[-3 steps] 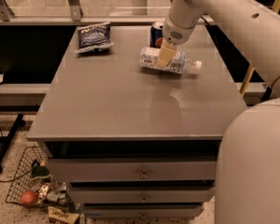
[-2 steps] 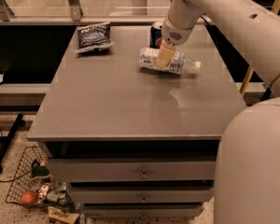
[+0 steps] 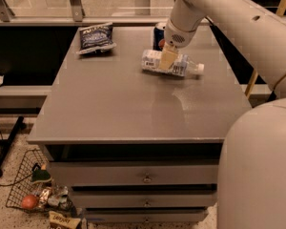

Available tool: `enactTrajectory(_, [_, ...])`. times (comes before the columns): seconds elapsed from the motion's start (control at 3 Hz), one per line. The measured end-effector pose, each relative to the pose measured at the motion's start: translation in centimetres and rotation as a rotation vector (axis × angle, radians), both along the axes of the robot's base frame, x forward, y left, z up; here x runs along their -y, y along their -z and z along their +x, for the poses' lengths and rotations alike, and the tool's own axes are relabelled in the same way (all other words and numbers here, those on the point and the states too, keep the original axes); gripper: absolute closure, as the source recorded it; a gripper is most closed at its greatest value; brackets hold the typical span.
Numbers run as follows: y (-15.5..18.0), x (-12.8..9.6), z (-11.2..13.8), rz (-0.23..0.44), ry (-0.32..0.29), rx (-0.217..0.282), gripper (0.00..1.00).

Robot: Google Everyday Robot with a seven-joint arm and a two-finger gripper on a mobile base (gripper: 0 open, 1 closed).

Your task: Move blue plastic bottle near pepsi can

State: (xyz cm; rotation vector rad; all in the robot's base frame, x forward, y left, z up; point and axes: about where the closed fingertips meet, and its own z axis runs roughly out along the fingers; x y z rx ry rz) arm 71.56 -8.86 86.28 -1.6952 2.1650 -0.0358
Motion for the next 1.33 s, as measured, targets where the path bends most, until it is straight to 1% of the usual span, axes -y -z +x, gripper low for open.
enactTrajectory(0.33, [0.29, -0.11, 0.04, -0.001, -0.002, -0.004, 0.12])
enactTrajectory(0.67, [0.60, -0.22, 0.09, -0.001, -0.003, -0.008, 0.00])
enactTrajectory(1.0, [0.61, -0.22, 0.09, -0.001, -0.003, -0.008, 0.00])
enactTrajectory(1.33, [1.12, 0.31, 0.31, -0.003, 0.011, -0.019, 0.00])
